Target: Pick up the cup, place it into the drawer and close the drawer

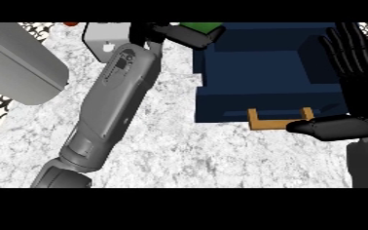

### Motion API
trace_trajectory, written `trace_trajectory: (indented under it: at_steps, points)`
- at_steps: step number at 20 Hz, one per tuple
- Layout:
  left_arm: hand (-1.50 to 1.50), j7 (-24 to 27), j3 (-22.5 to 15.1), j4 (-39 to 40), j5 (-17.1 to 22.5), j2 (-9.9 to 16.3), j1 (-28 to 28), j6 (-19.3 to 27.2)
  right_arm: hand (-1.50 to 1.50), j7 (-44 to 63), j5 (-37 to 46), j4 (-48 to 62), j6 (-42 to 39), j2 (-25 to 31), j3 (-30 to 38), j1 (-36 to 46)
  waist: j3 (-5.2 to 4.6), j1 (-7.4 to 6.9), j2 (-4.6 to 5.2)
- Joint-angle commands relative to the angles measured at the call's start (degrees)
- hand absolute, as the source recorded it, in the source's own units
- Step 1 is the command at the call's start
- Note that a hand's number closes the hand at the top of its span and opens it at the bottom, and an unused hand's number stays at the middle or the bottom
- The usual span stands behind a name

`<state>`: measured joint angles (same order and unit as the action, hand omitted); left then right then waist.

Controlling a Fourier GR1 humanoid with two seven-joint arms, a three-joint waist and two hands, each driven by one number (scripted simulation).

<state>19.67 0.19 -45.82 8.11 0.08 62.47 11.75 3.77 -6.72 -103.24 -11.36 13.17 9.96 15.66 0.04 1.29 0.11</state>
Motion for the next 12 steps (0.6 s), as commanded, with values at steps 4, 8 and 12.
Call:
trace_trajectory:
  at_steps: [4,8,12]
  points:
    - [1.5,-5.89,-5.92,14.16,5.01,-0.08,12.07,8.4,-1.5,-1.53,-0.08,1.43,-1.33,-0.16,-0.97,0.64,0.04,2.14,0.58]
    - [1.5,-5.57,-10.12,21.73,5.94,-0.08,13.49,10.21,-1.5,-0.66,-1.89,0.45,-2.5,0.53,-0.54,1.47,0.07,4.21,1.04]
    - [1.5,-7.42,-13.83,26.06,7.58,-0.08,14.95,7.76,-1.5,-0.59,-1.01,0.77,-1.98,-0.31,-1.94,2.84,0.09,5.7,1.49]
